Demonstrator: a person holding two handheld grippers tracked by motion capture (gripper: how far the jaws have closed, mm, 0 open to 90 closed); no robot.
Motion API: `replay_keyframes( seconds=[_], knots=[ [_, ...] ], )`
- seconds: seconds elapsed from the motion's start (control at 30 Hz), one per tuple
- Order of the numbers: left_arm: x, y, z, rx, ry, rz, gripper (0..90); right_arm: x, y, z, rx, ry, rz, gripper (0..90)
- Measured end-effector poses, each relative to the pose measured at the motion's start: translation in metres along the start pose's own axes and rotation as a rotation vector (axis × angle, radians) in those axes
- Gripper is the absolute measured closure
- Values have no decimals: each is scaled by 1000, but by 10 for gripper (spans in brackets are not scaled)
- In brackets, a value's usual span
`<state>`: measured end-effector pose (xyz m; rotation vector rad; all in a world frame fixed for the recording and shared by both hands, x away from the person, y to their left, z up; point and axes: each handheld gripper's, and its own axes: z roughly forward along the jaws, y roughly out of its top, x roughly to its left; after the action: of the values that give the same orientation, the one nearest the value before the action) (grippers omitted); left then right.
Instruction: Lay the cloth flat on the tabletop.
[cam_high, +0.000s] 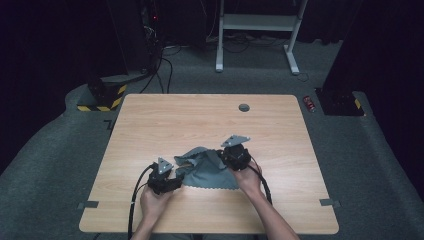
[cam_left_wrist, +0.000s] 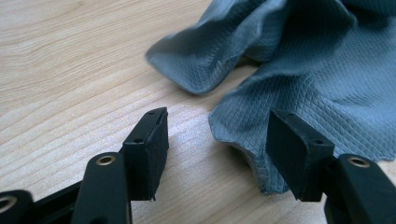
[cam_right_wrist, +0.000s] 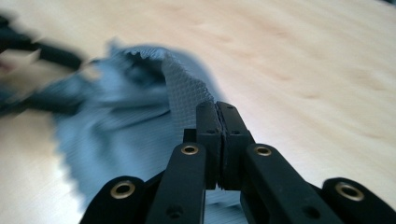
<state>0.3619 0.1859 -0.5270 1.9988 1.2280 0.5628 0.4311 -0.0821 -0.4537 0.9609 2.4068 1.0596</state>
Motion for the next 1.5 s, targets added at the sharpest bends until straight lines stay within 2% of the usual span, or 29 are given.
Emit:
replay_keyframes(
  seconds=[0.03, 0.07, 0.1, 0.13, 0.23, 0.4, 0.43, 0.47, 0.53, 0.57, 0.67, 0.73, 0.77, 0.83, 0.87, 0.93, 0.97, 1.0, 1.13, 1.17, 1.2, 1.23, 1.27, 1.33, 1.37, 1.4, 1.43, 1.47, 1.5],
  knots=[
    [0, 0, 0, -1, 0, -1, 396, -12, 7, 3, 4, -35, 22, 887],
    [0, 0, 0, -1, 0, -1, 396, -12, 7, 3, 4, -35, 22, 887],
    [0, 0, 0, -1, -2, 0, 400, -24, 13, 9, 21, -66, 49, 887],
    [0, 0, 0, -1, -2, 0, 404, -24, 13, 9, 21, -66, 49, 887],
    [0, 0, 0, -2, -5, 2, 415, -45, 19, 23, 45, -128, 111, 885],
    [0, 0, -1, -2, -2, 1, 415, -60, 21, 40, 106, -155, 141, 883],
    [0, 0, -1, -3, 0, -1, 414, -64, 19, 49, 156, -150, 155, 851],
    [0, 0, -1, -3, 0, -1, 412, -64, 19, 49, 156, -150, 155, 851],
    [0, 0, 0, -3, 0, -2, 412, -65, 16, 54, 190, -156, 150, 787],
    [0, 0, -1, -3, 2, -2, 409, -64, 13, 51, 170, -144, 175, 759],
    [0, -1, -1, -2, 6, -5, 403, -60, 11, 44, 142, -130, 171, 745],
    [0, -1, -1, -6, 7, -3, 400, -53, 9, 33, 111, -119, 154, 738],
    [1, -1, -2, -14, 2, -5, 399, -44, 4, 21, 79, -90, 135, 739],
    [0, -3, -6, -55, -9, -5, 400, -33, -5, 12, 69, -58, 113, 739],
    [0, -3, -6, -55, -9, -5, 404, -33, -5, 12, 69, -58, 113, 739],
    [-3, -3, -9, -68, -33, 1, 403, -22, -18, 5, 70, -25, 86, 739],
    [-11, 1, -13, -80, -65, 19, 403, -12, -32, 0, 83, -20, 55, 735],
    [-11, 1, -13, -80, -65, 19, 404, -12, -32, 0, 83, -20, 55, 735],
    [-31, 19, -13, -82, -146, 91, 404, -2, -58, -5, 86, -16, 66, 720],
    [-44, 30, -8, -72, -166, 137, 404, 0, -67, -6, 75, -14, 79, 711],
    [-44, 30, -8, -72, -166, 137, 404, 0, -67, -6, 75, -14, 79, 711],
    [-57, 40, 0, -56, -188, 176, 403, 3, -75, -6, 73, -21, 85, 706],
    [-57, 40, 0, -56, -188, 176, 402, 3, -75, -6, 73, -21, 85, 706],
    [-71, 48, 9, -28, -208, 219, 402, 6, -80, -4, 78, -26, 77, 700],
    [-84, 53, 18, -10, -213, 261, 402, 8, -85, -4, 81, -37, 66, 695],
    [-84, 53, 18, -10, -213, 261, 406, 8, -85, -4, 81, -37, 66, 695],
    [-94, 57, 27, 10, -209, 289, 409, 9, -88, -4, 72, -43, 58, 689],
    [-94, 57, 27, 10, -209, 289, 416, 9, -88, -4, 72, -43, 58, 689],
    [-102, 61, 33, 24, -198, 310, 427, 11, -89, -4, 64, -46, 55, 690]
  ],
)
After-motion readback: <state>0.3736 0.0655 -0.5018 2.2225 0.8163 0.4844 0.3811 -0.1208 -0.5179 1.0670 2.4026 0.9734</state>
